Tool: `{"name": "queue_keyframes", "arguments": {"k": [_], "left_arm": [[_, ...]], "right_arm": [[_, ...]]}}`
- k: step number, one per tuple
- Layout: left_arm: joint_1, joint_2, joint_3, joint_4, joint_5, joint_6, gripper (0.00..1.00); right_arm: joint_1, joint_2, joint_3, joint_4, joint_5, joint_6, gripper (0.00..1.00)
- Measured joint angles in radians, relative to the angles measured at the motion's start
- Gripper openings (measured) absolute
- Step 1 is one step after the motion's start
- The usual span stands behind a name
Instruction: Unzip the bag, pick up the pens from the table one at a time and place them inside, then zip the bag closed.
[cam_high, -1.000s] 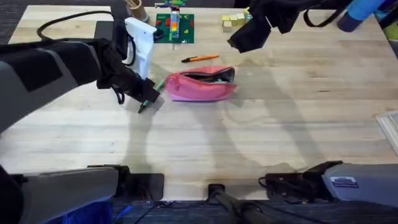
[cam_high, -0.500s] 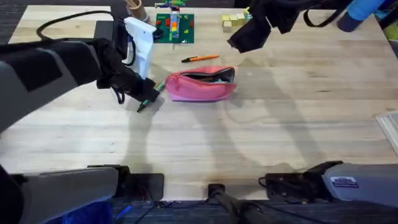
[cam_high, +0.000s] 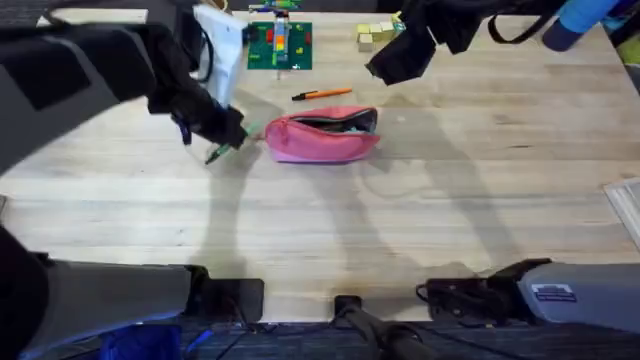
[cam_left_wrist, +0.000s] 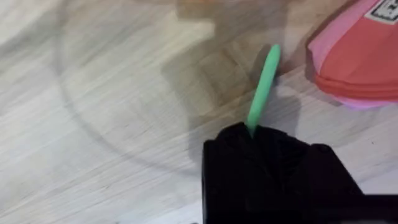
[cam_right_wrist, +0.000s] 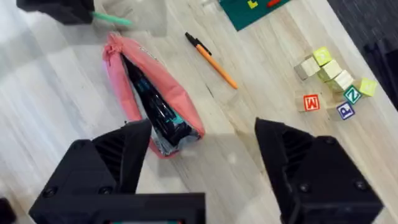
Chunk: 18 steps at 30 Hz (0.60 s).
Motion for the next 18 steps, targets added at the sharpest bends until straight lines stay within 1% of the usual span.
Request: {"name": "queue_keyframes", "arguments": {"k": [4,11,14,18], "left_arm": [[0.0,0.0,0.092,-0.047,-0.021,0.0,0.042],[0.0,0.0,0.236,-0.128,-0.019,0.0,0.043],[0.0,0.0,0.294,-0.156,0.009,0.0,0.043],[-0.001,0.0,0.369,-0.166,0.096,0.0,0.043]], "right_arm": [[0.0,0.0,0.0,0.0,0.0,0.0,0.997],[-0.003,0.0,0.0,0.0,0.006,0.009,0.996],[-0.016,0.0,0.0,-0.011,0.009,0.029,0.996],[-0.039,-0.006,0.0,-0.035,0.016,0.046,0.996]]}}
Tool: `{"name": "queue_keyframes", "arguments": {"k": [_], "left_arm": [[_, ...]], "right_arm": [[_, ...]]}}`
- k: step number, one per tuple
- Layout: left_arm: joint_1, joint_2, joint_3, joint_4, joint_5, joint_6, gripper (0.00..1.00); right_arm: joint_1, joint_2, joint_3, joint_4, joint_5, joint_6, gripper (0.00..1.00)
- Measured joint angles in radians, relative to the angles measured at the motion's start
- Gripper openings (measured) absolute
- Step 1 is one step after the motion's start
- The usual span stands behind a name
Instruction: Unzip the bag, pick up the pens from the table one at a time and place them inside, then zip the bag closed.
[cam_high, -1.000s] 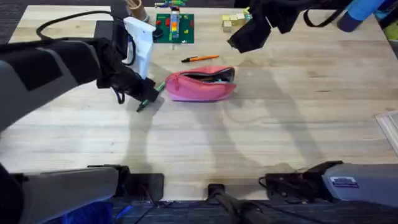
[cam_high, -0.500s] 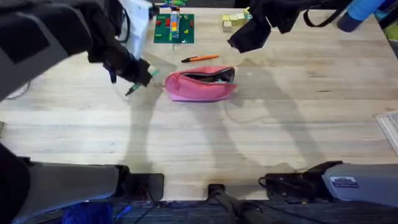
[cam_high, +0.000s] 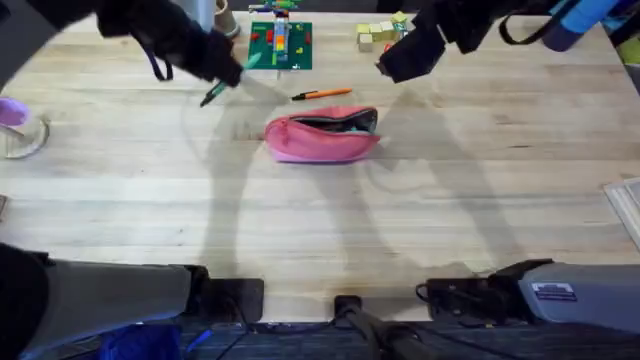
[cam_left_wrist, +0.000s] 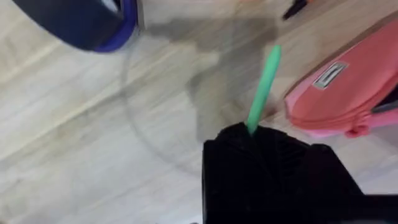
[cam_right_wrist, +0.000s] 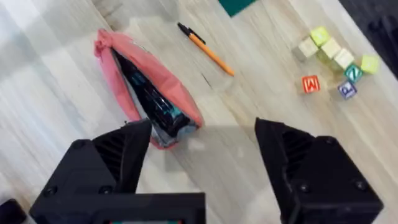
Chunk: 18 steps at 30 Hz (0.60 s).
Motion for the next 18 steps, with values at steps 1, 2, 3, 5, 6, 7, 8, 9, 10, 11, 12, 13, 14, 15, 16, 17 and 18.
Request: {"name": "queue_keyframes", "arguments": {"k": [1,2,3,5,6,7,8,9,10,11,12,13,14,15,16,17,18], "left_arm": [[-0.002,0.0,0.015,0.0,0.023,0.001,0.042],[-0.007,0.0,0.033,0.001,0.052,0.005,0.042],[-0.014,0.0,0.046,0.002,0.074,0.009,0.043],[-0.04,0.0,0.072,0.006,0.123,0.021,0.042],[-0.059,0.0,0.083,0.01,0.149,0.026,0.042],[-0.076,0.0,0.088,0.017,0.169,0.03,0.043],[-0.097,0.0,0.091,0.026,0.189,0.033,0.042],[-0.119,0.0,0.093,0.034,0.208,0.037,0.042],[-0.145,0.0,0.094,0.041,0.226,0.04,0.042],[-0.165,0.0,0.094,0.047,0.236,0.042,0.042],[-0.23,0.0,0.094,0.064,0.264,0.055,0.042],[-0.252,0.0,0.094,0.07,0.271,0.06,0.042],[-0.272,0.0,0.094,0.075,0.277,0.065,0.042],[-0.289,0.0,0.094,0.077,0.279,0.071,0.042],[-0.305,0.0,0.094,0.077,0.282,0.076,0.042],[-0.32,0.0,0.094,0.077,0.284,0.081,0.042],[-0.333,0.0,0.094,0.077,0.286,0.085,0.042]], "right_arm": [[-0.005,-0.005,0.0,-0.006,0.0,0.003,0.996],[-0.01,-0.014,0.0,-0.013,0.001,0.003,0.996],[-0.015,-0.026,0.0,-0.019,0.002,0.004,0.997],[-0.024,-0.055,0.0,-0.031,0.003,0.006,0.996],[-0.029,-0.071,0.0,-0.039,0.003,0.007,0.996],[-0.035,-0.086,0.0,-0.048,0.003,0.007,0.996],[-0.041,-0.1,0.0,-0.059,0.003,0.007,0.996],[-0.049,-0.112,0.0,-0.071,0.003,0.007,0.996],[-0.057,-0.122,0.0,-0.083,0.003,0.007,0.996],[-0.066,-0.132,0.0,-0.095,0.003,0.007,0.996],[-0.088,-0.153,0.0,-0.12,0.003,0.011,0.997],[-0.094,-0.16,0.0,-0.125,0.004,0.012,0.997],[-0.099,-0.168,0.0,-0.127,0.004,0.014,0.996],[-0.102,-0.175,0.0,-0.129,0.004,0.015,0.997],[-0.105,-0.184,0.0,-0.132,0.004,0.018,0.996],[-0.108,-0.194,0.0,-0.135,0.004,0.018,0.996],[-0.111,-0.205,0.0,-0.139,0.004,0.018,0.996]]}}
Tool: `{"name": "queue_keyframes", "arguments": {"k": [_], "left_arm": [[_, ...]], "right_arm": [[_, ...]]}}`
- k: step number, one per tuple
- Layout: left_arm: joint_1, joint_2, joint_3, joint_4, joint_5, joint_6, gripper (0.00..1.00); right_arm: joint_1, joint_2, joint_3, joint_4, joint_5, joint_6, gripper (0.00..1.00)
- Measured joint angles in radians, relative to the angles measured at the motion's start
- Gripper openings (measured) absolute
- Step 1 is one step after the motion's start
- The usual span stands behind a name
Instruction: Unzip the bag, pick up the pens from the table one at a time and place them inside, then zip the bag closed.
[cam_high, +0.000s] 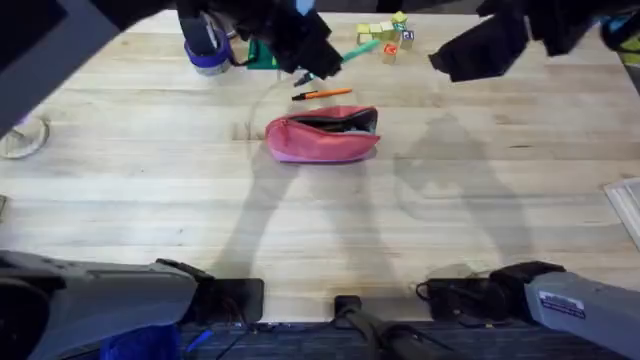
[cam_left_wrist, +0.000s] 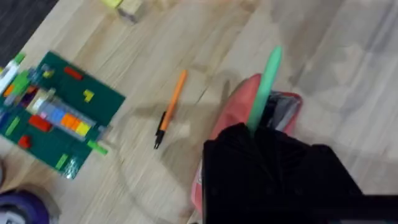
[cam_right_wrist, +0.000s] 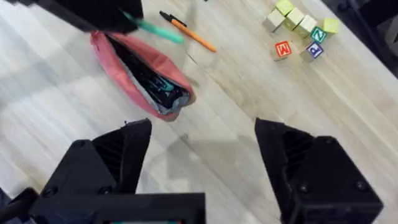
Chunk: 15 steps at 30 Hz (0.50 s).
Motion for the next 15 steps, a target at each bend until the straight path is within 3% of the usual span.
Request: {"name": "queue_keyframes", "arguments": {"k": [7,15], "left_arm": [[-0.053,0.0,0.0,0.0,0.008,0.046,0.043],[-0.06,0.0,0.0,-0.001,0.011,0.102,0.043]], "right_arm": [[-0.027,-0.05,0.0,-0.007,0.0,0.003,0.996],[-0.038,-0.053,0.0,-0.03,0.0,0.004,0.997]]}}
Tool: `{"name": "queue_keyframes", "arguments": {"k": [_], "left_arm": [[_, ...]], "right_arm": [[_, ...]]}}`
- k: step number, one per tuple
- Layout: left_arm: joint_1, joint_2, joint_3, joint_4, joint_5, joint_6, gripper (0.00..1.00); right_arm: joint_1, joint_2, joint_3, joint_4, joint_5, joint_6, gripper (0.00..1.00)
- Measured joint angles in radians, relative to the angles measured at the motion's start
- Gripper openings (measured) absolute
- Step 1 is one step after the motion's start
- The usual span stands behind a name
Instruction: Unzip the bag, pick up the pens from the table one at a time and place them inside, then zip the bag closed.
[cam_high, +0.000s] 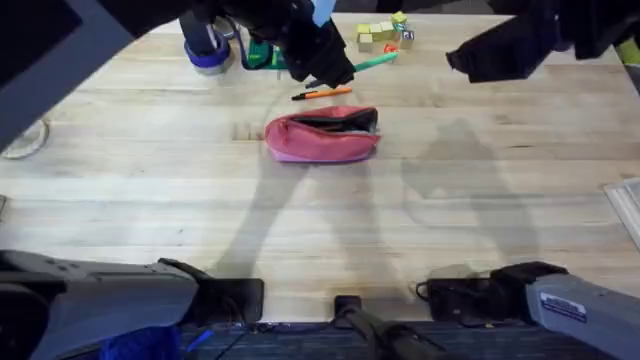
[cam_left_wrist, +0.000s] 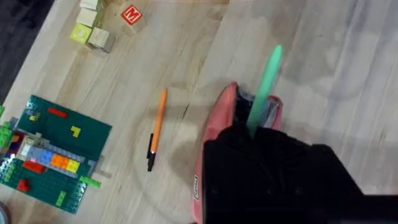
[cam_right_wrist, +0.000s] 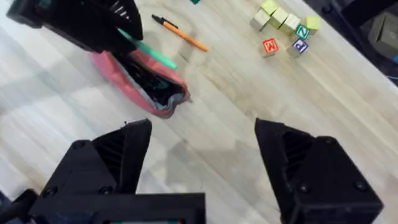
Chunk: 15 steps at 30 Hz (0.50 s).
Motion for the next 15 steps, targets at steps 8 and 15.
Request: {"name": "queue_keyframes", "arguments": {"k": [8,15], "left_arm": [[0.0,0.134,0.0,-0.014,0.042,0.035,0.043],[-0.002,0.247,0.0,-0.022,0.072,0.116,0.043]], "right_arm": [[0.0,0.0,0.0,-0.031,0.0,0.002,0.996],[0.0,0.0,0.0,-0.031,0.0,0.002,0.997]]}}
